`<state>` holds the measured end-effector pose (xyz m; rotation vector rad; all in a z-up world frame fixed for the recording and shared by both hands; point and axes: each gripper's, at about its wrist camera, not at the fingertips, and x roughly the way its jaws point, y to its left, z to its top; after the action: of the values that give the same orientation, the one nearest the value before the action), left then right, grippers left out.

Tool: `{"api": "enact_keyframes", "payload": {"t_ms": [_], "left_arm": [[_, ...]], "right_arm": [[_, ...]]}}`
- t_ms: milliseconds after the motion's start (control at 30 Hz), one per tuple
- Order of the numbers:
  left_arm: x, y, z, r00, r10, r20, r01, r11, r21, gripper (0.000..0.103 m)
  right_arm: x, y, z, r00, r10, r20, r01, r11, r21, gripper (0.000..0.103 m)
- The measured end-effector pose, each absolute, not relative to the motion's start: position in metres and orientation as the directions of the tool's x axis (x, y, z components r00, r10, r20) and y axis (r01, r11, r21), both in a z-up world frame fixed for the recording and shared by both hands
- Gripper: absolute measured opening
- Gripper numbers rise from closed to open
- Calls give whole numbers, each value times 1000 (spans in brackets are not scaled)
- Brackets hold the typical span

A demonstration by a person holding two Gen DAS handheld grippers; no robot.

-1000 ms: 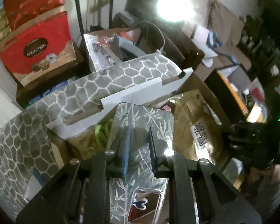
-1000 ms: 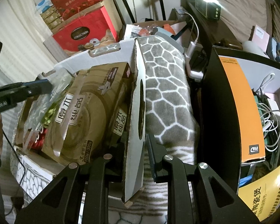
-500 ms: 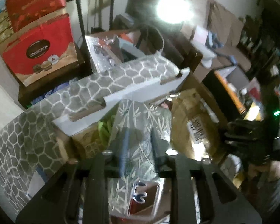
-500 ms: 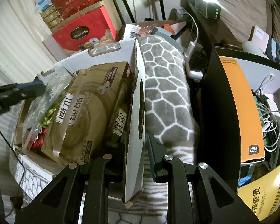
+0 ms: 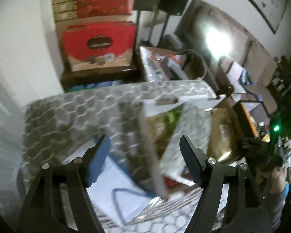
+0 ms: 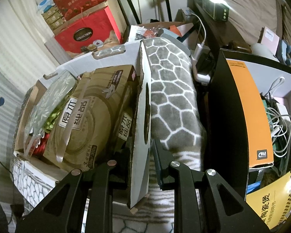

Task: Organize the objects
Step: 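Lower the bamboo-print case into the white box and open, then move the left tool to the packaged face mask and grasp it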

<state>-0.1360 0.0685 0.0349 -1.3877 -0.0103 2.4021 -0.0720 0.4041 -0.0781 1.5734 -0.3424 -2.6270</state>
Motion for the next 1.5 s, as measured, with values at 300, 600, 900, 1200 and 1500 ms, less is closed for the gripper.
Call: {"api": "enact_keyframes", "payload": {"t_ms": [300, 600, 900, 1200, 1500], "left_arm": [[-121, -2, -8, -387, 274, -881, -157, -961, -230, 84], [-106, -30, -64, -296, 334, -895, -25, -939, -342, 84], [-106, -30, -81, -294, 401, -867, 35, -902, -429, 84], [-112, -21, -81, -314, 436, -843, 31, -883, -468, 73], [-118, -15, -88, -264, 567, -780, 11, -807, -591, 38]], "right_arm": [[-71, 405, -78, -479, -160, -863, -61, -975, 214, 20], [-71, 405, -78, -475, -158, -866, -65, -975, 213, 20], [-71, 401, -77, -471, -145, -870, -65, -978, 199, 20], [-71, 401, -77, -472, -146, -869, -65, -978, 200, 20], [-71, 400, -77, -472, -147, -870, -66, -977, 201, 20]]}}
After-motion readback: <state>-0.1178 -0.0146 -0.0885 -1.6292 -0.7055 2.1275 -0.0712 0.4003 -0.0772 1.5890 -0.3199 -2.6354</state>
